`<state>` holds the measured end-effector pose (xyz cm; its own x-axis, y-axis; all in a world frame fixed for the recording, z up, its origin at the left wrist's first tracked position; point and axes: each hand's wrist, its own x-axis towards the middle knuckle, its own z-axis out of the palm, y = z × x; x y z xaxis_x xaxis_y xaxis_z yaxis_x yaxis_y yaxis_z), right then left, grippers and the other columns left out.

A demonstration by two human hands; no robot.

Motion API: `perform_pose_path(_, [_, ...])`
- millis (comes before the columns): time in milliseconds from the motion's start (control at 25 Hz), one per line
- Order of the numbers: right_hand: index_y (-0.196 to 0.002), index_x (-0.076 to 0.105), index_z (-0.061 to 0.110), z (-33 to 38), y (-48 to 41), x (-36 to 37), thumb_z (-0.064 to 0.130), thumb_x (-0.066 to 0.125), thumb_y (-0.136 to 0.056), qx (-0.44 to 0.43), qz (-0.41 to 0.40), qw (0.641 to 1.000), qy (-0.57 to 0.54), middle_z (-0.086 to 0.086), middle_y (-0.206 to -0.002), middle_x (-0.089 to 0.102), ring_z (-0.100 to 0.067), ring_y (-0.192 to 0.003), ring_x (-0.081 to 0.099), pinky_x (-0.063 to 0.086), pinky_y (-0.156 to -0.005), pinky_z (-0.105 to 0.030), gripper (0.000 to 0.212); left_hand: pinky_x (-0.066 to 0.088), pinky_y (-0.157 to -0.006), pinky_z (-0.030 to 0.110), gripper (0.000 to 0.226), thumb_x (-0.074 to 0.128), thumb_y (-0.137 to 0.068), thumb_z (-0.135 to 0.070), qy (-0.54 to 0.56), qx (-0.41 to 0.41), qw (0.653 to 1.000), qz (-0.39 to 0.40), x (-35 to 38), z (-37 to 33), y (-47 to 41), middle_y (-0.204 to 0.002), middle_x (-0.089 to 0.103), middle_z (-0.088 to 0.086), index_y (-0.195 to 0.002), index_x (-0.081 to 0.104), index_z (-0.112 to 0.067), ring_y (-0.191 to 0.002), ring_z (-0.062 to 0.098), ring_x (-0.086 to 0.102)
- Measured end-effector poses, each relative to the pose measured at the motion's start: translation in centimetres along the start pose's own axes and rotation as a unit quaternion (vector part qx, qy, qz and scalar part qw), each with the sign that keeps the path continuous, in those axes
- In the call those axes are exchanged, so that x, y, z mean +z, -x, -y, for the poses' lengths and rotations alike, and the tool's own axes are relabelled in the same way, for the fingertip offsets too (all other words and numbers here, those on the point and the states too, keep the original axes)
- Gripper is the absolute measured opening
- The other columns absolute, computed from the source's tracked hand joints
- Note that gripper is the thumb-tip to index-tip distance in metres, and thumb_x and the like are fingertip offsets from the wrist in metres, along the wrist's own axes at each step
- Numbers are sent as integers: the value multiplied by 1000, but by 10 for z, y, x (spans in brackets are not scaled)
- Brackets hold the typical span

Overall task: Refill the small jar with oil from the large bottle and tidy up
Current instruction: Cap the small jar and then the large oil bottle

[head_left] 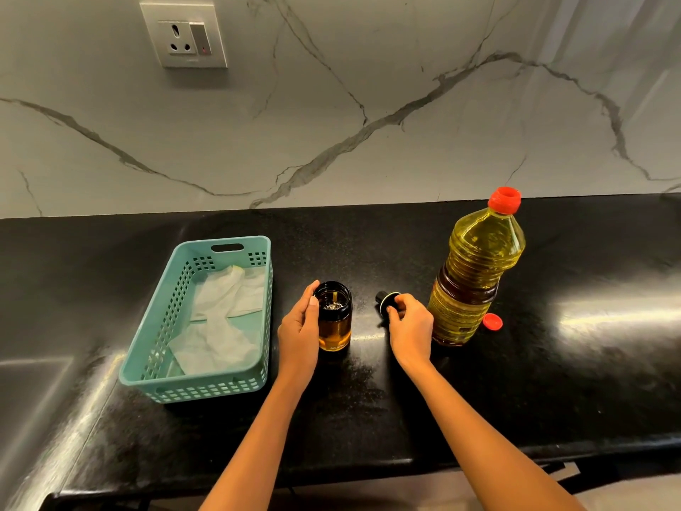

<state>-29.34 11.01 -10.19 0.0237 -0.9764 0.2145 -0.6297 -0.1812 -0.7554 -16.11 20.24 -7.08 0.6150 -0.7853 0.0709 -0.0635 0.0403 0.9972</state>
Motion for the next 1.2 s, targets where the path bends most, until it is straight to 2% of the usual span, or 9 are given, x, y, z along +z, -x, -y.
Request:
perform_pose_path(240, [-105, 67, 4, 5, 4, -7, 5, 58, -87, 4, -22, 999, -34, -11, -97, 69, -22, -91, 64, 51, -81, -32, 21, 35, -106, 27, 33, 41, -98, -17, 7, 2, 1000, 6, 0, 2, 0, -126, 53, -11, -129, 51, -20, -120, 1, 47])
perform_pose_path(360, [-103, 70, 8, 27, 3, -24, 4, 61, -84, -23, -21, 994, -103, -5, -96, 71, -13, -89, 64, 48, -79, -20, 21, 36, -100, 20, 33, 41, -98, -16, 8, 3, 1000, 3, 2, 0, 1, -124, 54, -10, -129, 51, -20, -116, 0, 49])
perform_pose_path(480, [-99, 72, 13, 60, -1, -44, 4, 63, -83, -106, 28, 986, -129, 7, -88, 69, -1, -78, 61, 43, -69, -6, 21, 39, -93, 12, 33, 42, -97, -15, 21, -2, 1000, 2, 3, -1, 3, -122, 55, -10, -129, 51, -19, -112, -1, 50])
perform_pose_path(560, [-97, 73, 11, 78, -1, -53, 0, 62, -82, -173, 57, 976, -123, 6, -88, 68, 1, -75, 59, 43, -68, -4, 21, 41, -87, 8, 34, 42, -97, -16, 34, -10, 999, 5, 3, -2, 4, -119, 56, -11, -130, 50, -19, -106, -7, 51])
perform_pose_path(640, [-97, 72, 7, 89, -2, -57, -3, 61, -82, -233, 97, 963, -90, -3, -92, 70, -6, -81, 61, 45, -74, -7, 21, 42, -83, 7, 34, 42, -97, -17, 41, -14, 999, 9, 3, -3, 4, -118, 55, -13, -130, 50, -20, -101, -13, 51])
perform_pose_path(720, [-98, 71, 4, 95, -5, -57, -4, 57, -84, -284, 148, 947, -28, -9, -97, 70, -15, -89, 63, 48, -80, -16, 22, 41, -83, 8, 34, 42, -97, -18, 49, -18, 999, 13, 3, -2, 4, -121, 54, -14, -130, 49, -22, -101, -16, 49])
perform_pose_path(840, [-104, 69, 8, 104, -8, -48, -1, 54, -87, -338, 216, 910, 100, -8, -104, 67, -21, -95, 62, 51, -84, -31, 24, 41, -88, 9, 36, 43, -97, -17, 45, -25, 998, 24, 0, -1, 5, -127, 56, -9, -132, 50, -20, -111, -7, 51])
perform_pose_path(1000, [-107, 67, 11, 112, -8, -36, 4, 56, -87, -372, 263, 855, 246, -6, -106, 63, -24, -97, 61, 52, -83, -37, 23, 43, -88, 12, 51, 47, -89, 0, 22, -29, 998, 54, -4, -6, 8, -122, 57, -9, -134, 45, -24, -107, -6, 53])
perform_pose_path(1200, [-111, 65, 11, 116, -5, -33, 6, 58, -87, -375, 278, 843, 267, -6, -107, 62, -23, -97, 60, 52, -84, -35, 26, 43, -98, 26, 58, 50, -85, 3, -5, -29, 998, 60, -7, -8, 10, -122, 54, -13, -134, 43, -28, -109, -4, 53])
